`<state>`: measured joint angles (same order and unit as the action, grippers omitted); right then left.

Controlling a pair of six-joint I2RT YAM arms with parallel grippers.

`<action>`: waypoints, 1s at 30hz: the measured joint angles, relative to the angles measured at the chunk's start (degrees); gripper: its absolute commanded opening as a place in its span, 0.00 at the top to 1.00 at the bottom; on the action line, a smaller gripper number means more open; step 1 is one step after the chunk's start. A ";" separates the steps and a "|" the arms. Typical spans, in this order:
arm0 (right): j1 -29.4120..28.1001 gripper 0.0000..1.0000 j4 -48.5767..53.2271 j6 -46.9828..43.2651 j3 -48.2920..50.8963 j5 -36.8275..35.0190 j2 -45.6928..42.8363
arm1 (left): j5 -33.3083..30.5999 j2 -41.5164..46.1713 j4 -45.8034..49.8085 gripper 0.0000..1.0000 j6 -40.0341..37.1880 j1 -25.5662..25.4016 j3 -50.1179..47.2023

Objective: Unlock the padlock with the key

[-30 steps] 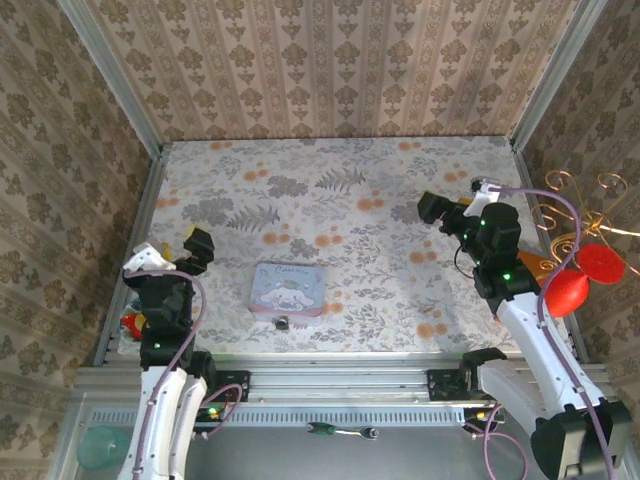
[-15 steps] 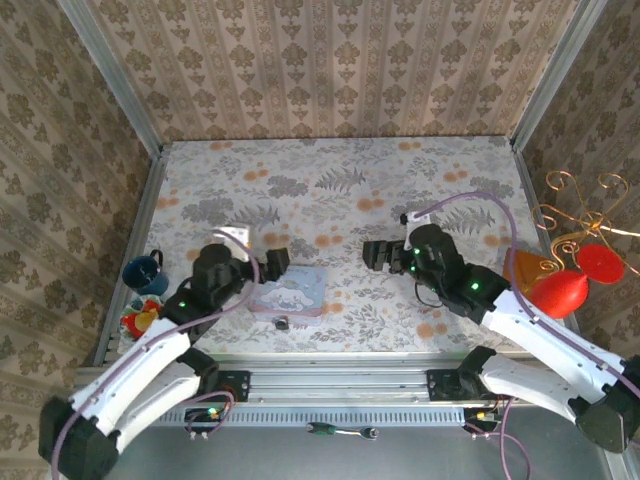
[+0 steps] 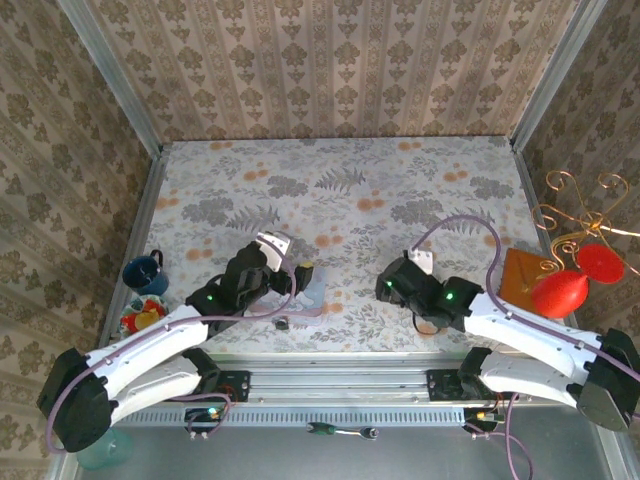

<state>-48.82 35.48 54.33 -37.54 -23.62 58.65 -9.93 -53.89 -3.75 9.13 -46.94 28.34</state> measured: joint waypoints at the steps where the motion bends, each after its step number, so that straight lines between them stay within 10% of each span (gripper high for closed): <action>1: 0.00 0.23 0.37 1.70 1.40 0.13 0.11 | -0.39 0.07 -0.17 0.00 -0.20 -0.11 -0.20; 12: 0.26 0.46 1.44 16.63 9.29 1.16 3.04 | -4.15 3.17 -0.74 0.00 -1.92 -0.79 -1.38; 30: 8.17 0.80 -2.27 12.24 11.15 2.95 8.09 | -5.64 2.67 -0.55 0.00 -3.04 -1.86 -1.38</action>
<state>-40.64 33.21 66.57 -26.39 -20.67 66.74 -15.57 -51.22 -4.29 6.09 -48.80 26.96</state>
